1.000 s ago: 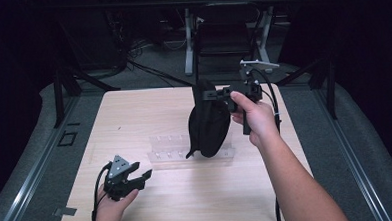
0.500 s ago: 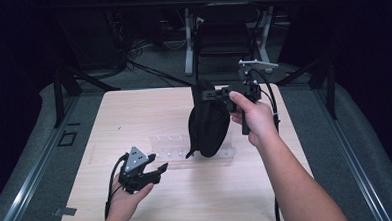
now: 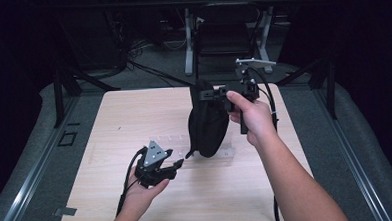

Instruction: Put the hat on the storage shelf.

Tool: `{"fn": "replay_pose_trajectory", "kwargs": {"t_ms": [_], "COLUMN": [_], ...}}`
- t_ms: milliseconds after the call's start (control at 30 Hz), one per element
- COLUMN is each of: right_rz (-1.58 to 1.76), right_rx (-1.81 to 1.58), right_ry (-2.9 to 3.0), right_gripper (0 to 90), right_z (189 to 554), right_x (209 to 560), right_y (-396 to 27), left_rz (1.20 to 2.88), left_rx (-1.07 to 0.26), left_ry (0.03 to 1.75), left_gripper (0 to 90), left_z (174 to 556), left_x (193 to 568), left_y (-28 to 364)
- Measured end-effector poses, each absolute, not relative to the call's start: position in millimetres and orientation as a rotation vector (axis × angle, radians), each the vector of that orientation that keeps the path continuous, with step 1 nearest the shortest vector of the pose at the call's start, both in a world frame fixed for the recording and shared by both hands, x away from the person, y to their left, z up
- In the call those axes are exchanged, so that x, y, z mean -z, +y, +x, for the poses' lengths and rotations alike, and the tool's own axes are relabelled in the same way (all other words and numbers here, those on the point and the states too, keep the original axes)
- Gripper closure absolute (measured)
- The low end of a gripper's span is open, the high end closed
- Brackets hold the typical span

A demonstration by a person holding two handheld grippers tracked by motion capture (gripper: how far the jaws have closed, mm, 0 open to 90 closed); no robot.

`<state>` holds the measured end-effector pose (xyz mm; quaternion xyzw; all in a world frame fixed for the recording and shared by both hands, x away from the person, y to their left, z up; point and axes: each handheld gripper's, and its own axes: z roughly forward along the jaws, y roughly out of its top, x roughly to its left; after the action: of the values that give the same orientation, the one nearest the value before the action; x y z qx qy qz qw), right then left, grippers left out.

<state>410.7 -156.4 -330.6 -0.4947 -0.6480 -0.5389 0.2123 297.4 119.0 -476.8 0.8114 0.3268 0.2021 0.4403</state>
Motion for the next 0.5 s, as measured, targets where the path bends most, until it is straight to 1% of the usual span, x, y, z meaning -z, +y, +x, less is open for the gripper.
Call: {"fn": "replay_pose_trajectory", "kwargs": {"t_ms": [300, 400, 500], "right_rz": [-1.375, -1.374, -1.369], "right_rx": [1.496, 1.498, 1.497], "right_ry": [-1.804, -1.805, -1.804], "right_gripper": [86.7, 86.7, 86.7], "right_z": [410.5, 410.6, 410.6], "right_x": [329.8, 329.8, 329.7], "right_y": [-153.0, -151.7, -149.9], "left_rz": [2.022, 2.037, 2.037], "left_rx": [-0.497, -0.492, -0.496], "left_ry": [0.773, 0.766, 0.757], "left_gripper": [56.5, 60.5, 66.3], "left_z": [296.4, 297.2, 297.7], "left_x": [473.3, 473.4, 472.5], "left_y": [106.5, 102.8, 99.4]}}
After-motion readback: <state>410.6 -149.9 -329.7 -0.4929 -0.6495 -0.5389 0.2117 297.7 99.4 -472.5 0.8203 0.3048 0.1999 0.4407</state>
